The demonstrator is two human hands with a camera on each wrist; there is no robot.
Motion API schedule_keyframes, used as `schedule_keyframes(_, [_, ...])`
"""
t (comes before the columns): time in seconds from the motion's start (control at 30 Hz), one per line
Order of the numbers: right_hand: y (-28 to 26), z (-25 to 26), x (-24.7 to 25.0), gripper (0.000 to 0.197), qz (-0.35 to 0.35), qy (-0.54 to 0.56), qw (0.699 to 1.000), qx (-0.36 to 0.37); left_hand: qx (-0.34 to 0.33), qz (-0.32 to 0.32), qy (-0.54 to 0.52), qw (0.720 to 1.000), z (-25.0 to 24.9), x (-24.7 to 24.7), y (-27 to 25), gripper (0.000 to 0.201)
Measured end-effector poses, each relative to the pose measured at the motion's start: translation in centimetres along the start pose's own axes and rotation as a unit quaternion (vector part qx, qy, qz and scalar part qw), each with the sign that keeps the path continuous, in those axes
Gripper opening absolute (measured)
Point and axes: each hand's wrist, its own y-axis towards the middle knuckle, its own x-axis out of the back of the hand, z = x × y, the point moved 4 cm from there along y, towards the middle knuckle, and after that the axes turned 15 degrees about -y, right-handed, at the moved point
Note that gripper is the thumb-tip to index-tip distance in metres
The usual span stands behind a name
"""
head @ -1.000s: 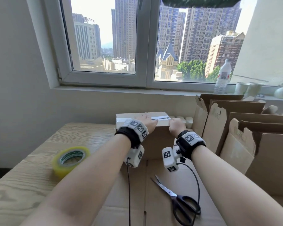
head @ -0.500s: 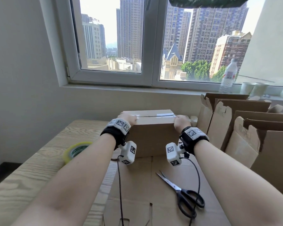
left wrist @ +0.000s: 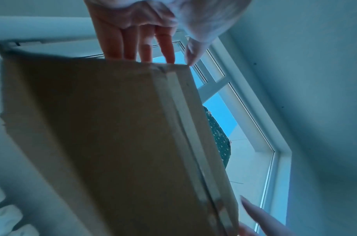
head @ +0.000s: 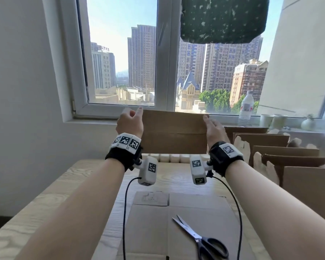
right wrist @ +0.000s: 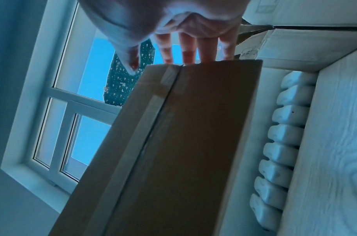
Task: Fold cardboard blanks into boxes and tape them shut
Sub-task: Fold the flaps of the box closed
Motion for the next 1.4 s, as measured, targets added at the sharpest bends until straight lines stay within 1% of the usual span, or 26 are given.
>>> schedule_keyframes(0.07, [-0.5, -0.3, 0.2, 0.041, -0.001, 0.021, 1.000, -0.008, 0.011, 0.008, -0.041, 0.999, 0.2, -0.8, -0.6, 0.014])
schedule_keyframes(0.1, [-0.7, -0.6, 0.2, 0.036, -0.007, 0.028, 0.999, -0.015, 0.010, 0.017, -0.063, 0.998, 0.7, -1.1, -1.0, 0.016])
schedule_keyframes(0.2, [-0.8, -2.2, 0.2, 0.032, -0.046, 0.070, 0.996, -0.032, -0.007, 0.066, -0.084, 0.994, 3.1, -2.0, -2.0, 0.048])
schedule_keyframes(0.27, [-1.0, -3.5, 0.4, 0.034, -0.035, 0.051, 0.998, -0.034, 0.015, 0.106, -0.105, 0.989, 5.3, -2.7, -2.6, 0.073])
schedule_keyframes(0.33, [-1.3, -4.8, 0.0, 0.050, 0.006, 0.044, 0.998, -0.038, 0.041, 0.130, -0.130, 0.982, 7.1, -3.3, -3.4, 0.094])
schedule_keyframes(0.37, [-1.5, -5.5, -0.2, 0.060, 0.020, 0.038, 0.998, -0.038, 0.044, 0.138, -0.124, 0.982, 7.9, -3.6, -3.8, 0.099])
schedule_keyframes(0.4, [-1.5, -6.3, -0.5, 0.067, 0.028, 0.025, 0.998, -0.040, 0.045, 0.148, -0.112, 0.981, 8.6, -4.0, -4.2, 0.099])
schedule_keyframes(0.47, [-1.3, -8.1, -0.8, 0.073, 0.031, -0.001, 0.998, -0.060, 0.056, 0.172, -0.094, 0.979, 10.3, -5.0, -5.0, 0.090])
schedule_keyframes(0.6, [-0.9, -12.3, -1.1, 0.071, 0.049, -0.078, 0.986, -0.136, 0.100, 0.205, -0.003, 0.974, 13.7, -6.8, -6.5, 0.060])
schedule_keyframes(0.67, [-0.6, -14.4, -1.7, 0.072, 0.055, -0.100, 0.977, -0.180, 0.137, 0.214, -0.016, 0.967, 15.0, -7.6, -7.5, 0.044])
schedule_keyframes(0.73, [-0.2, -16.5, -2.5, 0.077, 0.054, -0.132, 0.968, -0.207, 0.154, 0.213, -0.020, 0.965, 15.9, -8.1, -8.3, 0.035])
schedule_keyframes(0.83, [0.1, -18.4, -3.4, 0.075, 0.069, -0.177, 0.959, -0.209, 0.189, 0.214, 0.002, 0.958, 17.4, -8.5, -9.1, 0.030])
schedule_keyframes(0.9, [0.0, -18.9, -3.7, 0.072, 0.066, -0.174, 0.958, -0.219, 0.212, 0.215, 0.025, 0.953, 18.0, -8.6, -9.2, 0.035])
schedule_keyframes(0.93, [0.0, -18.9, -3.7, 0.069, 0.048, -0.174, 0.959, -0.218, 0.214, 0.207, 0.039, 0.954, 18.0, -8.5, -9.1, 0.041])
schedule_keyframes(0.97, [-0.1, -18.3, -3.5, 0.067, 0.014, -0.180, 0.962, -0.205, 0.203, 0.186, 0.053, 0.960, 17.9, -8.4, -8.7, 0.047])
schedule_keyframes(1.0, [-0.3, -17.3, -3.1, 0.067, -0.030, -0.190, 0.966, -0.174, 0.170, 0.155, 0.060, 0.971, 17.3, -8.2, -8.3, 0.053])
schedule_keyframes(1.03, [-0.6, -15.8, -2.7, 0.070, -0.078, -0.204, 0.967, -0.130, 0.113, 0.120, 0.059, 0.985, 16.2, -8.1, -7.8, 0.059])
schedule_keyframes(1.07, [-1.0, -14.1, -2.2, 0.073, -0.127, -0.220, 0.965, -0.071, 0.040, 0.094, 0.057, 0.993, 14.6, -8.0, -7.3, 0.063])
schedule_keyframes(1.1, [-1.5, -12.2, -1.8, 0.076, -0.164, -0.242, 0.956, -0.017, -0.032, 0.082, 0.060, 0.994, 12.9, -8.0, -7.0, 0.066])
schedule_keyframes(1.13, [-1.7, -10.5, -1.7, 0.079, -0.184, -0.265, 0.946, 0.034, -0.093, 0.084, 0.066, 0.990, 11.1, -8.1, -6.7, 0.066])
schedule_keyframes(1.17, [-1.7, -9.2, -1.8, 0.084, -0.184, -0.288, 0.937, 0.074, -0.149, 0.097, 0.076, 0.981, 9.3, -8.5, -6.4, 0.064])
schedule_keyframes(1.2, [-1.7, -8.1, -2.0, 0.089, -0.174, -0.313, 0.927, 0.114, -0.197, 0.124, 0.089, 0.968, 7.8, -9.2, -6.2, 0.061])
schedule_keyframes(1.23, [-1.5, -7.0, -2.2, 0.093, -0.154, -0.343, 0.913, 0.157, -0.228, 0.164, 0.111, 0.953, 6.5, -10.0, -6.0, 0.058])
schedule_keyframes(1.27, [-1.3, -6.2, -2.6, 0.094, -0.127, -0.372, 0.899, 0.196, -0.241, 0.215, 0.144, 0.936, 5.7, -11.1, -5.8, 0.057])
schedule_keyframes(1.33, [-0.6, -5.6, -3.7, 0.092, -0.040, -0.423, 0.877, 0.225, -0.227, 0.332, 0.238, 0.884, 5.7, -13.3, -5.3, 0.065])
schedule_keyframes(1.4, [-0.1, -5.9, -4.6, 0.091, 0.035, -0.459, 0.863, 0.206, -0.195, 0.424, 0.336, 0.818, 6.9, -14.9, -5.3, 0.080])
